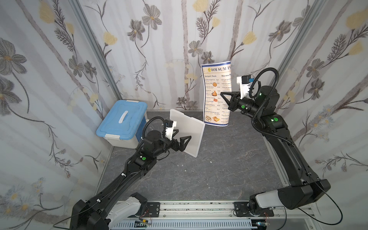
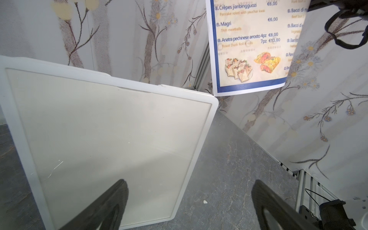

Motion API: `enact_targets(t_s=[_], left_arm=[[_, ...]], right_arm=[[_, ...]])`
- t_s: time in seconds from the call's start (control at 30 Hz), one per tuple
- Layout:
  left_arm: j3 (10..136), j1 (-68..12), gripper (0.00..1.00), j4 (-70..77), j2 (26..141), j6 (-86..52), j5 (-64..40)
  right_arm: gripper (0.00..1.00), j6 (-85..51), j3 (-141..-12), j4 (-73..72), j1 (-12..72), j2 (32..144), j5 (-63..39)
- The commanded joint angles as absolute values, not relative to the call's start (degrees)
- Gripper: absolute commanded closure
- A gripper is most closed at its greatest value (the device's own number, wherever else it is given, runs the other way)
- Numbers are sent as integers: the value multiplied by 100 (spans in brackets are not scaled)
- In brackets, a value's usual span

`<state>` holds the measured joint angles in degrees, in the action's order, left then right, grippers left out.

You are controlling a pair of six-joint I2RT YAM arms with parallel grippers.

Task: Insert the menus into the narrow rack
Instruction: Insert the menu into the narrow rack.

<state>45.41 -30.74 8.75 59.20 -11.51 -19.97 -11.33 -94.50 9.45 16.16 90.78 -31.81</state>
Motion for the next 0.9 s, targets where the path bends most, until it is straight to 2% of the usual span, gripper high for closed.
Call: enact_targets(t_s=[0.0,0.87], left_arm=[[4521,-3059,0,1047,5924,-1038,-2016],[4534,-3058,0,1071,5937,-1020,-2020]], right_arm=[[93,-986,-9457,997,1617,9114,-3153],[94,-853,-9499,1171,1450,9343,-3489]])
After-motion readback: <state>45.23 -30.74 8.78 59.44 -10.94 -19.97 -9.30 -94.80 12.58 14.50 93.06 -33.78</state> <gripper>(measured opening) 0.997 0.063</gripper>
